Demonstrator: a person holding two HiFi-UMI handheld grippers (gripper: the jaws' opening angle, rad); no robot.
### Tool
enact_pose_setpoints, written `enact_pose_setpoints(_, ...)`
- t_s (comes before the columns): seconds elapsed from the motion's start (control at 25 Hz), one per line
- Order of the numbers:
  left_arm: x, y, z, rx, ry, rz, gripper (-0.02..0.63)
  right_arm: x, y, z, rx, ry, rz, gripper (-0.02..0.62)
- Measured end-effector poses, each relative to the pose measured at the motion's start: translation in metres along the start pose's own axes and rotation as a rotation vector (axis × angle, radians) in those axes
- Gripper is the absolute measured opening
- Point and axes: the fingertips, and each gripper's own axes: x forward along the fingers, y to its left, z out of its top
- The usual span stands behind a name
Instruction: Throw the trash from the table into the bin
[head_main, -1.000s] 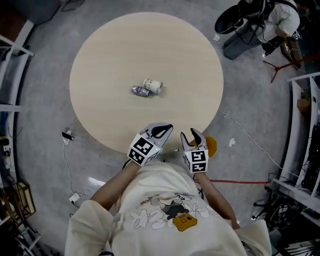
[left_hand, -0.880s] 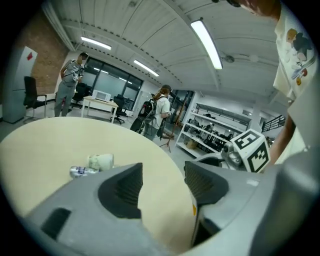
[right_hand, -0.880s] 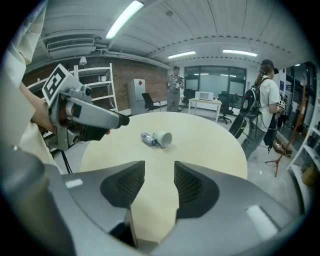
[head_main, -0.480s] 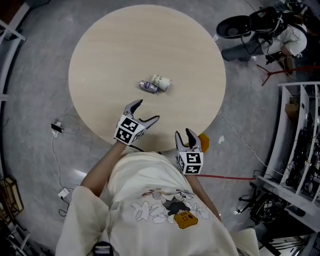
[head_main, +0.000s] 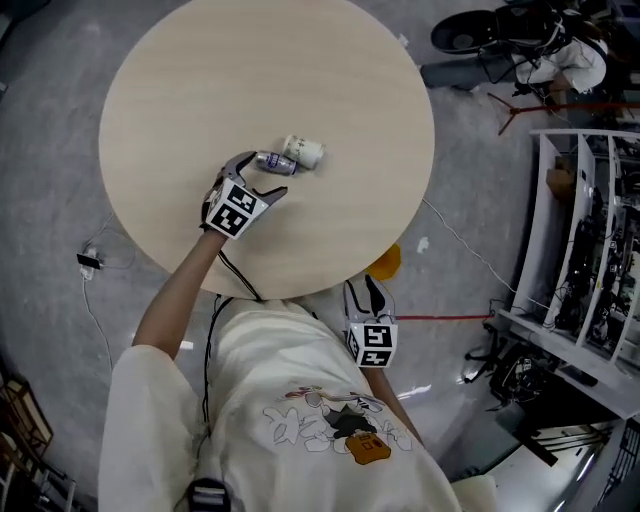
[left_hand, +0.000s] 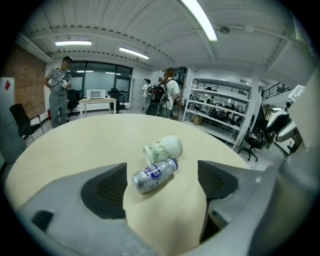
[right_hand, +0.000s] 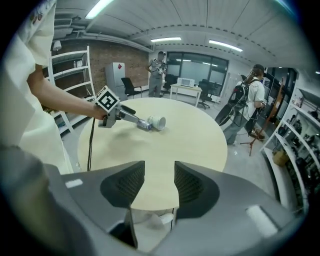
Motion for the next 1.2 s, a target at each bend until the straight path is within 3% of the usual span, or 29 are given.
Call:
enact_pose_setpoints(0.28,0.034,0.012,-0.02,0.23,0.12,-0.119,0.436,-0.006,0.016,-0.01,-0.02,0.023,0.014,0.202)
enact_pose_setpoints(0.4,0.043,0.005,-0.026,0.285,0.154,-0.157,0.436,-0.004,0.025,-0.002,-0.042,0.016,0.037,0.202)
enact_pose_setpoints(0.52,0.052,0.005,-0.033,0.313,0.179,-0.155,0.424,-0.001,0.031,0.001,-0.055,0.012,0.054,0.202)
enact_pose_setpoints(0.68,0.051,0.002,-0.04,0.367,0.198,-0.158,0.218,0.002,0.034,0.005,-0.057,0.006,0.057,0.202)
enact_pose_setpoints(0.72,0.049,0.001,-0.042,0.371,0.2,-0.164,0.206,0.003,0.034,0.007,-0.057,0.004,0.056,0.201)
enact_pose_setpoints(1.0,0.033,-0.008,-0.05,0.33,0.215,-0.21,0.204,0.005,0.036,0.01,-0.056,-0.007,0.057,0.198)
enact_pose_setpoints(1.2,0.017,-0.023,-0.046,0.355,0.216,-0.234,0.202,0.006,0.042,0.013,-0.068,-0.021,0.076,0.198)
